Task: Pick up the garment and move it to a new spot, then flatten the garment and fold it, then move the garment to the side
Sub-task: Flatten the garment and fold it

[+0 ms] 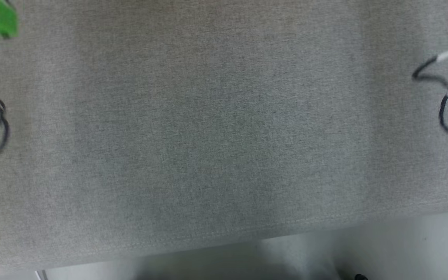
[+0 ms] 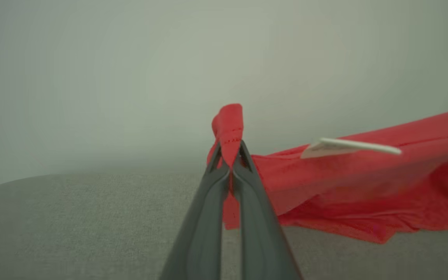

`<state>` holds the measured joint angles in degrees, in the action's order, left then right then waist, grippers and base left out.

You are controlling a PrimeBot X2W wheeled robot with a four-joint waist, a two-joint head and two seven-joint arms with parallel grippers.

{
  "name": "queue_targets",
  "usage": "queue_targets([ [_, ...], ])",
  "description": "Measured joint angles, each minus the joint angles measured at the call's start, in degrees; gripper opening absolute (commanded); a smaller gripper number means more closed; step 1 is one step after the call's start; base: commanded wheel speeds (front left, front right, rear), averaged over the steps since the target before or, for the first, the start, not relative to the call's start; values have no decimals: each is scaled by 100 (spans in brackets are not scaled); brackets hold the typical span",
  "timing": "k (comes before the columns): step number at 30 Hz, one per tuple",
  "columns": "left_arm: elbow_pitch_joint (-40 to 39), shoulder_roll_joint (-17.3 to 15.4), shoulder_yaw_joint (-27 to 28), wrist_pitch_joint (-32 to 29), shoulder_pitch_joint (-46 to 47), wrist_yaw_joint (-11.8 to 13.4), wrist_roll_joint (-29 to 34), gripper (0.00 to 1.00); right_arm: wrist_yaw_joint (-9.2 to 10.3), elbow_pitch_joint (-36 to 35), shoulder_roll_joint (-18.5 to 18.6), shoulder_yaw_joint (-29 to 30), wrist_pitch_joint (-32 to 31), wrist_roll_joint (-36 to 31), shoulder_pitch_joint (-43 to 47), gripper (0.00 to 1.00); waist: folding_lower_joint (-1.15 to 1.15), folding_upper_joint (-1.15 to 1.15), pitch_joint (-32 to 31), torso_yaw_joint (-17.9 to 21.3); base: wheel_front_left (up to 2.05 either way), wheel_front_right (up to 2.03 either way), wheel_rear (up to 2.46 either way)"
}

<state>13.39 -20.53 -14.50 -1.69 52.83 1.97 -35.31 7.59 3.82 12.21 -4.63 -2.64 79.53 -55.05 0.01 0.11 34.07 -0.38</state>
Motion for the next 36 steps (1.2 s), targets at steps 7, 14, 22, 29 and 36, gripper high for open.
queue_targets([
  [7,278,29,94,493,-1449,-49,-101,0,-152,-268,-175,-32,0,129,1516,0,0,0,-323,94,0,0,0],
  [14,327,263,264,773,-2419,-54,-492,0,-146,-561,-227,-25,0,211,2512,0,-1,0,-825,189,0,0,0],
  [22,407,393,281,956,-3407,-74,-655,0,-93,-791,-261,-53,-27,223,3765,0,-1,0,-1454,260,0,0,0],
  [29,89,375,309,1032,-4159,-46,-675,0,-49,-917,-232,-44,-43,186,4754,0,-2,0,-1919,341,0,0,0],
  [36,-234,547,247,1080,-4801,7,-689,0,-48,-989,-182,224,5,187,5648,0,-2,0,-2101,405,0,0,0],
])
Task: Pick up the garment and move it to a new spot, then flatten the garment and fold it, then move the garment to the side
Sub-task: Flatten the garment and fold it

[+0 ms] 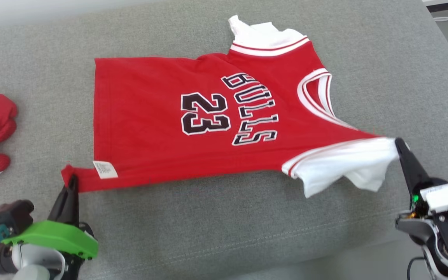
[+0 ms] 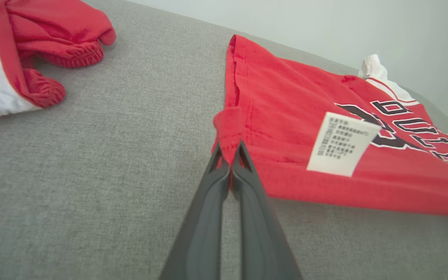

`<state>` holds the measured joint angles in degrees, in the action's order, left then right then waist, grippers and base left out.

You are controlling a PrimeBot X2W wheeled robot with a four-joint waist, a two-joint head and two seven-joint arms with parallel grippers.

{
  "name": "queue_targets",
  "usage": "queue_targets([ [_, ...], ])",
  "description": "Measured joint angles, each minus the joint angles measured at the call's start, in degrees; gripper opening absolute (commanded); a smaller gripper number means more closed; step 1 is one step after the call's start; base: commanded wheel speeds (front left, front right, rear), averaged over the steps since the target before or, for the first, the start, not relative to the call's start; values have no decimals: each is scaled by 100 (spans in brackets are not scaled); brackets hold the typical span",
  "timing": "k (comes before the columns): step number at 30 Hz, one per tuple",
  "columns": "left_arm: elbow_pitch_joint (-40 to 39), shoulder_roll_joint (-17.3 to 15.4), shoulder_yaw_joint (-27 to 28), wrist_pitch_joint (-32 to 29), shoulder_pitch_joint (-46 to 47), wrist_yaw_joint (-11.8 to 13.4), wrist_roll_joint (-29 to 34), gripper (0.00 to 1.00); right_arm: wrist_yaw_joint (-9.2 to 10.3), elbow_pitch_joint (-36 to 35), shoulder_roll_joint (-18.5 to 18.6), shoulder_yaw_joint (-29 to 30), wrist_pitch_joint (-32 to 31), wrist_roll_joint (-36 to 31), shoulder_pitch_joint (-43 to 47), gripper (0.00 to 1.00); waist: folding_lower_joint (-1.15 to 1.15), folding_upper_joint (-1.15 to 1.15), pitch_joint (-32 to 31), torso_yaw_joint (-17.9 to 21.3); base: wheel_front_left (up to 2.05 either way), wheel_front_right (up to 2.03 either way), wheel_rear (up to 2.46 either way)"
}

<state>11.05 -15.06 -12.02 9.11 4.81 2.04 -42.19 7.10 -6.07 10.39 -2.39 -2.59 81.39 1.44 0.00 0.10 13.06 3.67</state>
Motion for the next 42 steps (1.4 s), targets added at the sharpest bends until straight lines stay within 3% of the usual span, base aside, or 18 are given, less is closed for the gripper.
queue_targets([
  [23,-870,192,138,125,-1223,209,-41,0,0,-276,-24,420,113,36,1429,0,0,0,287,-197,0,0,0],
  [42,-1448,332,27,45,-1502,352,-63,0,11,-619,227,203,-47,-74,1523,0,0,0,398,-373,0,0,0],
])
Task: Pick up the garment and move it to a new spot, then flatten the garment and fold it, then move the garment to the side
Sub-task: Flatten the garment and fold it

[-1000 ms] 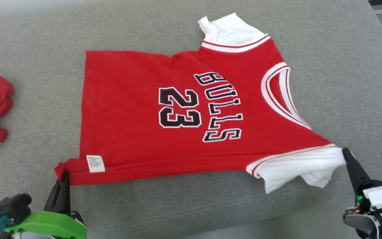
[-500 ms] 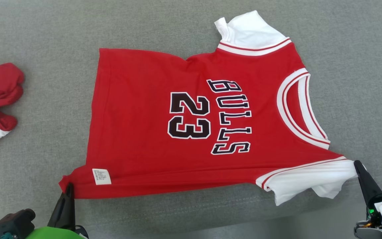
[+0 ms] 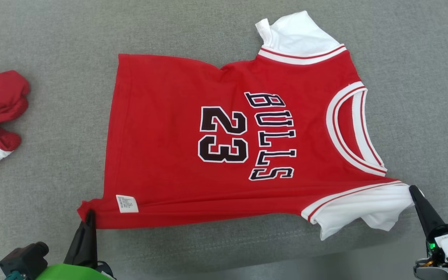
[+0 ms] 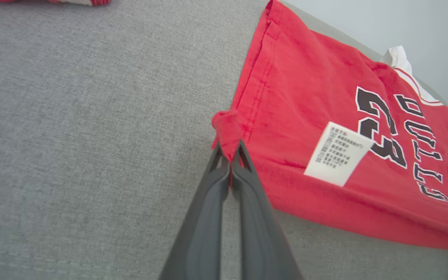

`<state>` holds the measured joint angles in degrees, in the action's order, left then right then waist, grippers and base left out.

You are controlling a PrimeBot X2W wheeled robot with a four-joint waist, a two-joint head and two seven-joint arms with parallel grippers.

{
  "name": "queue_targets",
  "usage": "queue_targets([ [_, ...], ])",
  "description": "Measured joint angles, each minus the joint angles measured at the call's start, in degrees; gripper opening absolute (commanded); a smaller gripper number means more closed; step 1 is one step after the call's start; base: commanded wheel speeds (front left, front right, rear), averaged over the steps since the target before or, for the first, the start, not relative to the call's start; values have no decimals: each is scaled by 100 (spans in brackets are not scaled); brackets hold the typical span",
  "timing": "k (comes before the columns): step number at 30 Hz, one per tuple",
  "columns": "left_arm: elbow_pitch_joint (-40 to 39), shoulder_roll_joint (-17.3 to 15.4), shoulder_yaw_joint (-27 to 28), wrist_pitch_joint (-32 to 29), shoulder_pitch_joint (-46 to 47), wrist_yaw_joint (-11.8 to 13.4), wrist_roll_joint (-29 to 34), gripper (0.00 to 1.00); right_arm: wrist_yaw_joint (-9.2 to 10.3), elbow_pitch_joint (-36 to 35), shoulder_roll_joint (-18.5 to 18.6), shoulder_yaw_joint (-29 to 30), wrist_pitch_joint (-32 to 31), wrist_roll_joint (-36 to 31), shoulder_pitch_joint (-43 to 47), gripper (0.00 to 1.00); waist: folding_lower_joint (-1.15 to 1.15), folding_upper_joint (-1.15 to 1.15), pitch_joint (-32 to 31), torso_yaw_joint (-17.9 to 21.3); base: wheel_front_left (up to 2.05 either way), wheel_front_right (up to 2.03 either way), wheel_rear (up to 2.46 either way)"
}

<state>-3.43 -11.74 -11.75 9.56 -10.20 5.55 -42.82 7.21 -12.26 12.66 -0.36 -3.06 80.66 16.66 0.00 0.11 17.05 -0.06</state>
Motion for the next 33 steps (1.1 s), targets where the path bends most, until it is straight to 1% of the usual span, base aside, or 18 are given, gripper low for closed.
queue_targets([
  [5,-174,15,-196,-147,-2,-5,-40,0,2,-40,-4,-88,-54,-11,-4,0,0,0,10,95,0,0,0],
  [10,-290,1,-278,-248,-3,-5,-37,0,2,-157,-38,-174,-101,-16,-42,0,0,0,7,175,0,0,0],
  [22,-651,-49,-264,-525,24,0,-37,0,3,-229,-114,-237,-154,-60,-154,0,0,0,55,200,0,0,0],
  [27,-857,-196,-145,-650,67,9,-15,0,3,-226,-144,-298,-196,-115,-396,0,0,0,142,187,0,0,0],
  [33,-1062,-360,-43,-848,428,51,47,0,3,-101,-156,-390,-290,-240,-755,0,0,0,239,181,0,0,0],
])
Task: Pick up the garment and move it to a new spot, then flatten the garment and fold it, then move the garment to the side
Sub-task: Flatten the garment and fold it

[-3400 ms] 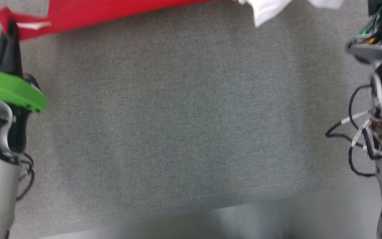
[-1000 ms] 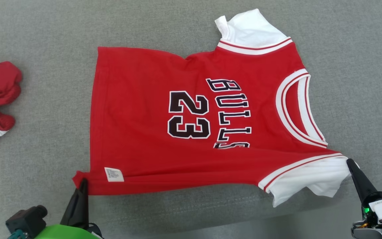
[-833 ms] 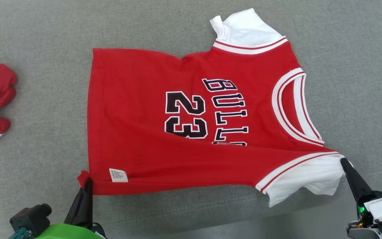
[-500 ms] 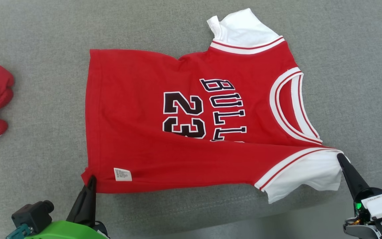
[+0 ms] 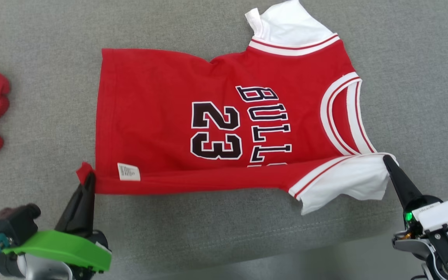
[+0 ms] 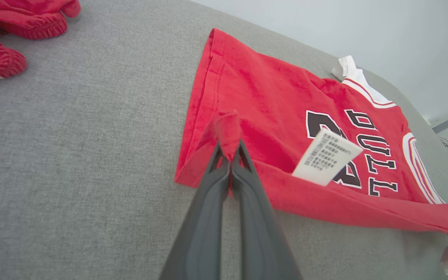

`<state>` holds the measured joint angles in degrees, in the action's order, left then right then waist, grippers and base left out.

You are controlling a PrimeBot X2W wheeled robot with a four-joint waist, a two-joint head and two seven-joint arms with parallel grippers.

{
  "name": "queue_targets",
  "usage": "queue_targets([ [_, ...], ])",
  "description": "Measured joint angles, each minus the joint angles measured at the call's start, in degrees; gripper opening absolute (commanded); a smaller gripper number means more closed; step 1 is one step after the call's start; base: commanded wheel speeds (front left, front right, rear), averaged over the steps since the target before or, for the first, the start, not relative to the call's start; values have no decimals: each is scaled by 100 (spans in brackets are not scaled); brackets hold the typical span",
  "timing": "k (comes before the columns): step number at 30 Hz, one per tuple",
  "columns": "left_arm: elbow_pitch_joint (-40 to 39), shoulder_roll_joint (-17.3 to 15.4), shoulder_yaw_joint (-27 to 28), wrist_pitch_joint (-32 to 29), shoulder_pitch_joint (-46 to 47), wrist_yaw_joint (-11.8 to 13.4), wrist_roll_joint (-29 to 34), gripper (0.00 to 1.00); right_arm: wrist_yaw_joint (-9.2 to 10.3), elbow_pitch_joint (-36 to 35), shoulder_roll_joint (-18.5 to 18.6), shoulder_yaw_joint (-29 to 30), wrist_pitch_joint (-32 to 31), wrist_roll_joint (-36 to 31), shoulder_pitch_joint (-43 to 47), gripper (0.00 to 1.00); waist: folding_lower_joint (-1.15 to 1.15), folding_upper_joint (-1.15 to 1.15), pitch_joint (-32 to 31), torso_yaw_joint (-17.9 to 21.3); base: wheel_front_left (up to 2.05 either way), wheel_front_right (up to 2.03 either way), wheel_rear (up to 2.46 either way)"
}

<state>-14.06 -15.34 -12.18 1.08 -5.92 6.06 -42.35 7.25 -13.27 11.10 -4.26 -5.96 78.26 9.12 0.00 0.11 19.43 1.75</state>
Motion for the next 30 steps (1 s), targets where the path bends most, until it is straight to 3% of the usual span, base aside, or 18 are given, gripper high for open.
queue_targets([
  [12,-87,-80,63,-489,675,8,56,0,0,653,-27,27,-124,-244,-853,0,0,0,190,0,0,0,0],
  [30,492,-59,-55,-816,1558,53,142,0,0,1325,-260,87,-116,-422,-1713,0,0,0,590,-12,0,0,0],
])
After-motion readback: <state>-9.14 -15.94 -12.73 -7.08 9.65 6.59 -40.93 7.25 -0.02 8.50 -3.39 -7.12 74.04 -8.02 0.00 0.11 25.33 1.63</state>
